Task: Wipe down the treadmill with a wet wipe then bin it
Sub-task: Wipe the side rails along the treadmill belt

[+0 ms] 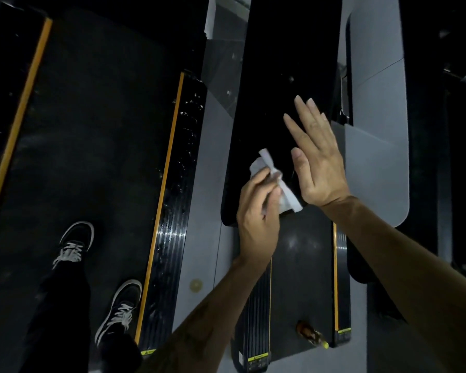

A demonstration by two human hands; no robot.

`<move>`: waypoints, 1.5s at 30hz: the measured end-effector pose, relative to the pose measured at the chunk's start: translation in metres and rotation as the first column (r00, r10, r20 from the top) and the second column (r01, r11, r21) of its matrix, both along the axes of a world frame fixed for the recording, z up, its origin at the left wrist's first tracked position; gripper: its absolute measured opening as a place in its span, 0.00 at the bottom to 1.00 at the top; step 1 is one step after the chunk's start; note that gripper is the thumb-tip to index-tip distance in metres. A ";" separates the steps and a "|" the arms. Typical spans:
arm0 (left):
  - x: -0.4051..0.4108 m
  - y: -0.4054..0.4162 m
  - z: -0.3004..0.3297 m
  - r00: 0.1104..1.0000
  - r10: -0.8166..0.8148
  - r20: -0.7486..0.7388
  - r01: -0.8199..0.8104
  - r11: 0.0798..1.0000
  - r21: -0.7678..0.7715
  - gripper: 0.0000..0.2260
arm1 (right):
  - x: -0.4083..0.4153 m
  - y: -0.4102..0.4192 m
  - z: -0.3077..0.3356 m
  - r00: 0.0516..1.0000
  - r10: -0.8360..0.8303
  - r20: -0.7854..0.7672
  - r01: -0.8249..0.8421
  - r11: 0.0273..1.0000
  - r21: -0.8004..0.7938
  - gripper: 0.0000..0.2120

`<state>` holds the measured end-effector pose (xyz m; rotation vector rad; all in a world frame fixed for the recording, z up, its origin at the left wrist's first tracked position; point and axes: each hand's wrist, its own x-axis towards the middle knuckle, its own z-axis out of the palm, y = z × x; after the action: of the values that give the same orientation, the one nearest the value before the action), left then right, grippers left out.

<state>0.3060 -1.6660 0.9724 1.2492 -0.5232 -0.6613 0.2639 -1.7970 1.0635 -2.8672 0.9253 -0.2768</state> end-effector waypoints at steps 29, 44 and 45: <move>-0.010 0.025 0.004 0.962 -0.246 0.115 0.241 0.969 0.057 0.24 | -0.003 -0.002 -0.002 1.000 0.012 0.026 -0.012 1.000 0.002 0.25; 0.005 0.007 -0.001 0.960 -0.124 0.251 0.105 0.990 0.089 0.19 | -0.003 -0.002 -0.003 1.000 0.015 0.027 -0.015 1.000 0.006 0.25; 0.004 0.007 -0.002 0.959 -0.115 0.257 0.096 0.992 0.086 0.18 | -0.003 -0.002 -0.003 0.999 0.014 0.029 -0.014 1.000 0.006 0.25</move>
<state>0.3104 -1.6589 0.9700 1.3944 -0.7950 -0.6115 0.2607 -1.7986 1.0610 -2.8549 0.8990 -0.3126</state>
